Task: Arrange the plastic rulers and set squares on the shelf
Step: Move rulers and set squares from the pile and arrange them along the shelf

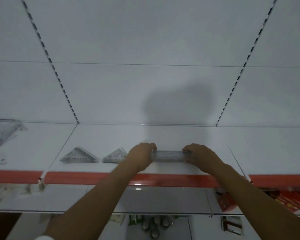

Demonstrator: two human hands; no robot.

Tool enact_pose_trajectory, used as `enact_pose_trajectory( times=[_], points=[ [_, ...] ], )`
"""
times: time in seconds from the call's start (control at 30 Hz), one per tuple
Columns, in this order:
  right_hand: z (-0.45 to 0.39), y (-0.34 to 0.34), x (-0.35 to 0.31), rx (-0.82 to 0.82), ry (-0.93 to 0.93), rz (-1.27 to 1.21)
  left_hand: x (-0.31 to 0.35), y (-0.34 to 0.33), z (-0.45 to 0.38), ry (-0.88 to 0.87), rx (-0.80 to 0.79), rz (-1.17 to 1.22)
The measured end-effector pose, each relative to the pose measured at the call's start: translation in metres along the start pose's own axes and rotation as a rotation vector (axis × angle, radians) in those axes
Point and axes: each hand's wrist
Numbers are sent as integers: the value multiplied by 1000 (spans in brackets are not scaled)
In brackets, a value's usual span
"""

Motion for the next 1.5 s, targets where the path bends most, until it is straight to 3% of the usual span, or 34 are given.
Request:
enact_pose_trajectory(
  times=[0.2, 0.27, 0.4, 0.53, 0.73, 1.1, 1.5],
  points=[
    [4, 2, -4, -13, -24, 99, 10, -3, 1, 50, -7, -19],
    [5, 2, -6, 107, 28, 189, 13, 0, 6, 57, 26, -48],
    [-10, -1, -32, 396, 95, -5, 11, 12, 24, 126, 180, 4],
    [-39, -17, -103, 476, 196, -164, -7, 25, 57, 243, 300, 79],
    [-73, -44, -245, 285, 428, -295, -79, 70, 136, 486, 426, 100],
    [-70, -91, -542, 157, 780, -350, -224, 179, 367, 966, 543, -66],
    [-47, -147, -726, 20, 940, -278, -307, 220, 488, 1160, 569, -125]
  ],
)
Point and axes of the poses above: each hand's wrist, its own z-axis away from the middle knuckle, its own y-axis out of the back of the hand, x = y × z, and after that the axes turned 7 degrees about x, right-handed
